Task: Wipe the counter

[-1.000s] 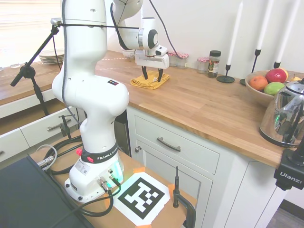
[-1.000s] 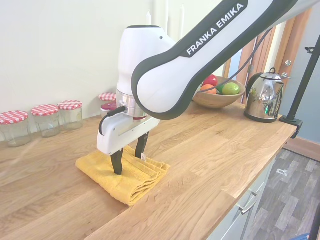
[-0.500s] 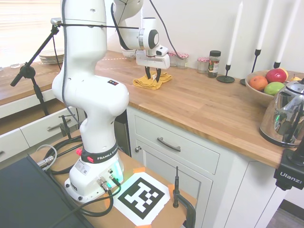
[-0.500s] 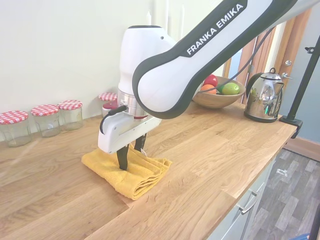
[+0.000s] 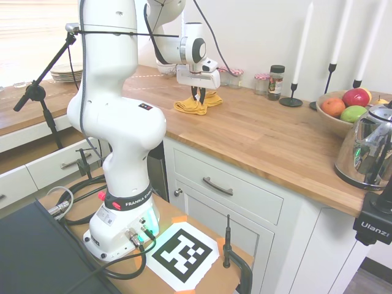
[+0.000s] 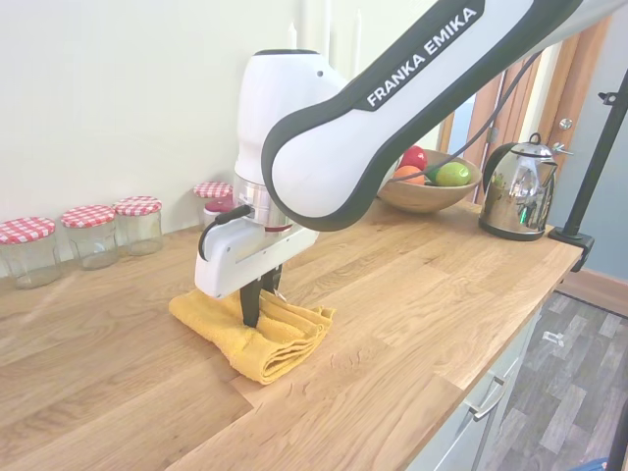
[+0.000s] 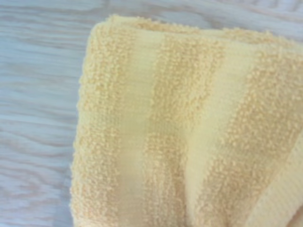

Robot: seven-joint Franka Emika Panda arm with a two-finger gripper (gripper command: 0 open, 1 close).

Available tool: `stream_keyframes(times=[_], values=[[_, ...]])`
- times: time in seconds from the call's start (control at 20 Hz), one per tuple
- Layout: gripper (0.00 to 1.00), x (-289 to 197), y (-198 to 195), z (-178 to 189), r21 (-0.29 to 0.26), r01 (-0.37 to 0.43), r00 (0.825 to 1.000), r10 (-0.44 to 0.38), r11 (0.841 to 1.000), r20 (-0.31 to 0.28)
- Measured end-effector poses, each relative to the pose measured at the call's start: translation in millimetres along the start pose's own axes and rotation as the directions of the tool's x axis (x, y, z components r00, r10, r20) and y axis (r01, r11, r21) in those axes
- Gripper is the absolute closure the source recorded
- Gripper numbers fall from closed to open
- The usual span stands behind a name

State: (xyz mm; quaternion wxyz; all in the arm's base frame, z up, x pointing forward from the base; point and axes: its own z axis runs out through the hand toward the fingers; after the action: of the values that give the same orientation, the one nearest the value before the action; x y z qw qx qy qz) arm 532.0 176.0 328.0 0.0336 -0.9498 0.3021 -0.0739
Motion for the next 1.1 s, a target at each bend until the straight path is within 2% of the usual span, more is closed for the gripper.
stream_keyframes(times=[0.3, 0.6, 1.1], values=[[1.00, 8.0, 6.0, 0.3, 0.000, -0.020, 1.000, 0.020, 1.000, 0.001], [1.00, 36.7, 29.8, 0.9, 0.001, -0.048, 0.999, 0.048, 0.999, 0.006], [1.00, 107.0, 119.2, 0.1, 0.026, -0.108, 0.994, 0.107, 0.994, 0.023]])
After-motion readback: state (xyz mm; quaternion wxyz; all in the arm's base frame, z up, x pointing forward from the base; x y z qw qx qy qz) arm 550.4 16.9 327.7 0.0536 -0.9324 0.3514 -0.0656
